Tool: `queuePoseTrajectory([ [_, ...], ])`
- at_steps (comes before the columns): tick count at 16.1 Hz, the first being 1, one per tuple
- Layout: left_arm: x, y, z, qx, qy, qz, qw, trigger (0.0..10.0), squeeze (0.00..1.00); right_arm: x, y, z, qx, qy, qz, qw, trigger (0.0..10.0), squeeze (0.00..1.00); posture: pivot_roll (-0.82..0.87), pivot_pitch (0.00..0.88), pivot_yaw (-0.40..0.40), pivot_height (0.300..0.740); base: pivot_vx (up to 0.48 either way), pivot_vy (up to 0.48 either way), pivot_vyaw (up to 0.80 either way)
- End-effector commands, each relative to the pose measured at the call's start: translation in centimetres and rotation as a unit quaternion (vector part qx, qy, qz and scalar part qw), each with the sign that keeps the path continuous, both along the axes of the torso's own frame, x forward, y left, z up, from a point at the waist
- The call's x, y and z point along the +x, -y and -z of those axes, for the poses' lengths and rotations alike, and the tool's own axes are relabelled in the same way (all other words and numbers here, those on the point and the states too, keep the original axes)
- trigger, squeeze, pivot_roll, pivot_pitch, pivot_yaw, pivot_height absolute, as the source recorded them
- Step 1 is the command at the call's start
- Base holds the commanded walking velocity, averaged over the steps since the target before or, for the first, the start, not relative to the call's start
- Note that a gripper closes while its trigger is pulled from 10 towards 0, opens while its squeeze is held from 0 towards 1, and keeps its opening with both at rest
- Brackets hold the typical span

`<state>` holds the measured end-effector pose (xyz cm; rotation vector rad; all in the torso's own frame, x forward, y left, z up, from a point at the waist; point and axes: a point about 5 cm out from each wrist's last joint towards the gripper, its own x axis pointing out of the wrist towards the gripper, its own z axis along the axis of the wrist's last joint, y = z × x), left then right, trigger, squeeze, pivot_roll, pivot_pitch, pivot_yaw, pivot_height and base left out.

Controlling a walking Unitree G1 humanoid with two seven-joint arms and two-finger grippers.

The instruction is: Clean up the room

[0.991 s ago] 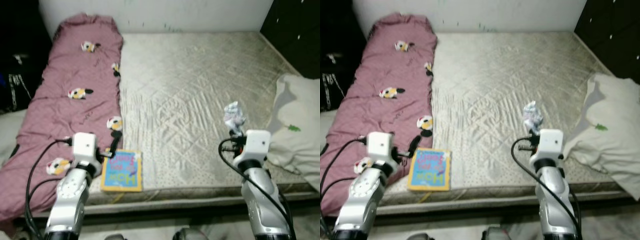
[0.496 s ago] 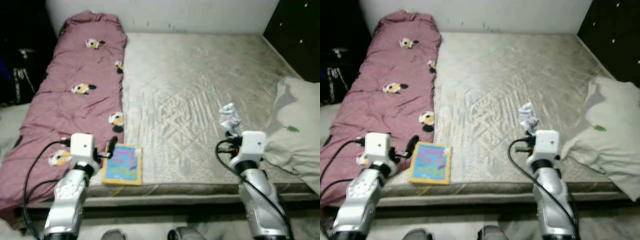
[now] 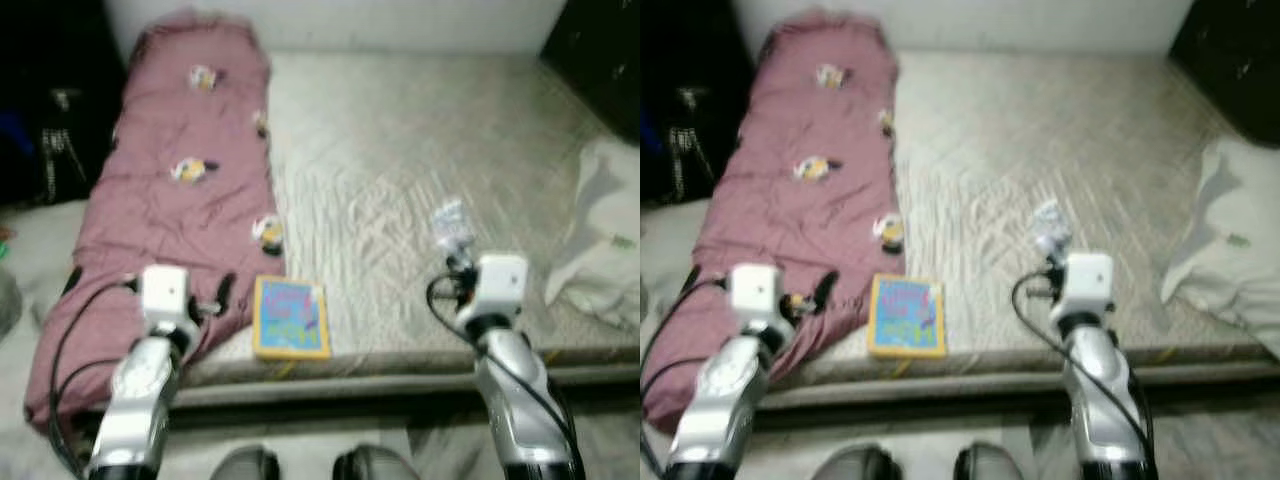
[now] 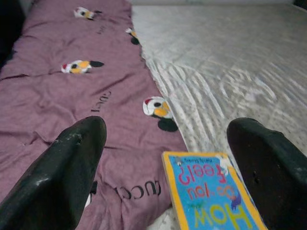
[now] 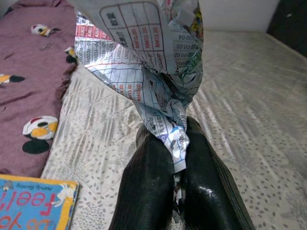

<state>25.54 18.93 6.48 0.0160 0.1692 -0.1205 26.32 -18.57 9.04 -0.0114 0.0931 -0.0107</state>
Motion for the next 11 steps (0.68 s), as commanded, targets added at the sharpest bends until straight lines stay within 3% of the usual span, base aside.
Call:
queuePoseTrajectory([
  [1,0.21,-0.58,-0.46,0.006,0.007,-0.008,1.0,10.0,0.0,0.05,-0.22,-0.1,0.004,0.003,-0.007,1.0,10.0,0.0,-0.05,0.081,-0.048,0.74,0.0,0.48,0.0],
  [3,0.23,-0.62,-0.42,0.008,0.008,-0.009,1.0,10.0,0.0,0.12,-0.45,-0.09,-0.003,0.002,-0.017,1.0,10.0,0.0,-0.05,0.074,-0.045,0.74,0.0,0.48,0.0],
  [11,0.2,-0.53,-0.46,0.011,0.012,-0.009,1.0,10.0,0.0,0.22,-1.17,-0.11,-0.018,0.009,-0.044,0.999,10.0,0.0,-0.05,0.07,-0.048,0.74,0.0,0.48,0.8],
])
